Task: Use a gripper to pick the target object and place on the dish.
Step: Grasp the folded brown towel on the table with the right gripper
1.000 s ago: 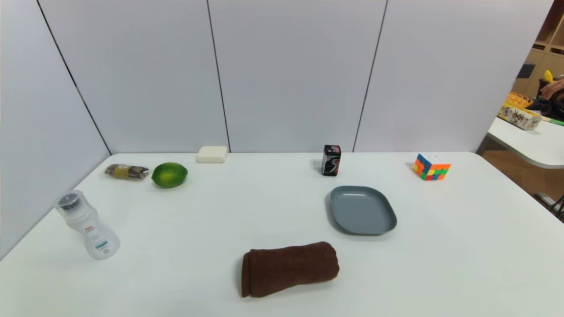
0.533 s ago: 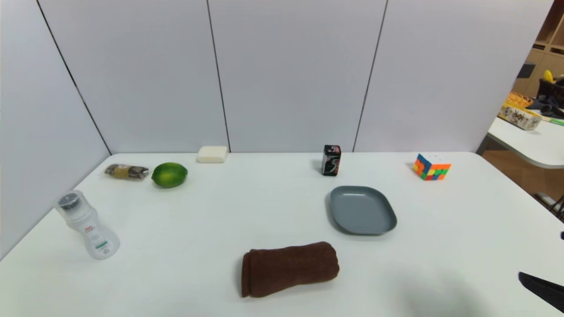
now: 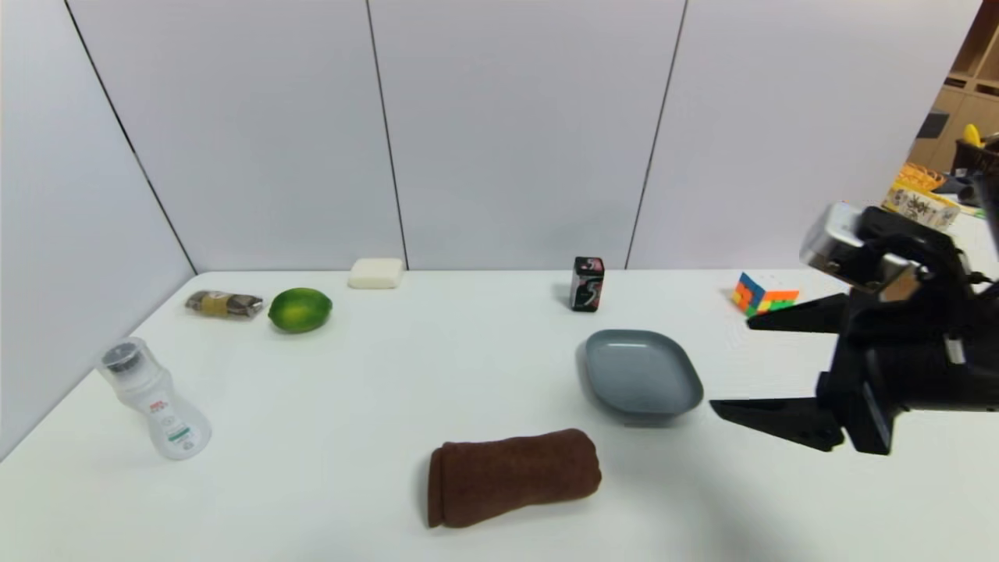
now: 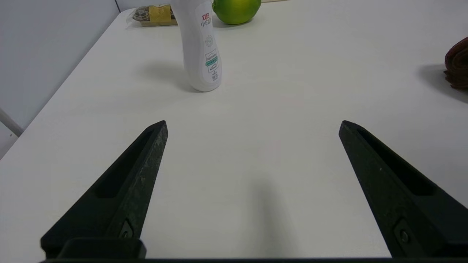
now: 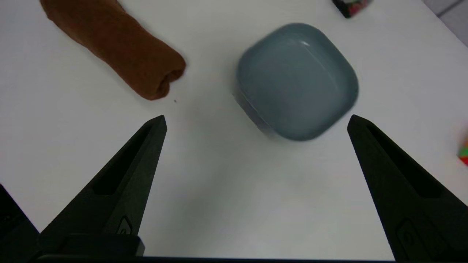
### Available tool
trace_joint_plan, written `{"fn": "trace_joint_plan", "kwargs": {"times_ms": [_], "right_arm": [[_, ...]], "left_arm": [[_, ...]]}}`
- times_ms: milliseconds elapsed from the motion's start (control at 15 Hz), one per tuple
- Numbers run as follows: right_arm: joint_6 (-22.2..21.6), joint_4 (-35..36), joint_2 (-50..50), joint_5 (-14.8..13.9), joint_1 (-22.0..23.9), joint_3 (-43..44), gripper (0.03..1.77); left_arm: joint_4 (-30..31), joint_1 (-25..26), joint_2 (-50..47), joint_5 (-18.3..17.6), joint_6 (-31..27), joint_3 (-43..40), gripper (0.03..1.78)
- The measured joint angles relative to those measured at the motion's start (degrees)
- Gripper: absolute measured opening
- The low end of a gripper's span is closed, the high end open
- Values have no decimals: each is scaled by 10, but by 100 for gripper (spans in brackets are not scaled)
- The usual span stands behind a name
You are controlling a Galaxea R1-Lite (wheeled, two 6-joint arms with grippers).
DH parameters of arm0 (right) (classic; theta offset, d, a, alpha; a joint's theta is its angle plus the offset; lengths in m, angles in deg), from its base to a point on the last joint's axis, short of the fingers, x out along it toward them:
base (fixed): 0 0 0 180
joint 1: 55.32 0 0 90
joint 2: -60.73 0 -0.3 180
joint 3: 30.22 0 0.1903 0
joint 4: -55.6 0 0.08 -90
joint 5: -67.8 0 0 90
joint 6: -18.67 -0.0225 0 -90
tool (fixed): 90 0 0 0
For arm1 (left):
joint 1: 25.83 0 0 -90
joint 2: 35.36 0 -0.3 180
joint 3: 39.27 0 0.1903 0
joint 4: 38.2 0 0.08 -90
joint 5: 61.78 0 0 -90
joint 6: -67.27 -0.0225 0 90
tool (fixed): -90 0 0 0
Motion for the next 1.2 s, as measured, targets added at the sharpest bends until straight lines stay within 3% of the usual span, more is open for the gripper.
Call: {"fn": "trace_joint_plan", "kwargs": {"times_ms": [200, 333, 533, 733, 1200], "right_arm": [[50, 2, 80, 78, -34, 44, 171], [89, 7, 118, 106, -50, 56, 171], [141, 8, 167, 118, -77, 74, 171], [148, 16, 203, 150, -115, 85, 171], [158, 37, 275, 152, -163, 130, 171]], "left_arm": [[0, 0, 0, 0, 0, 0, 169], [0, 0, 0, 0, 0, 0, 169], [0, 0, 0, 0, 0, 0, 169], [0, 0, 0, 0, 0, 0, 169], [0, 0, 0, 0, 0, 0, 169]]}}
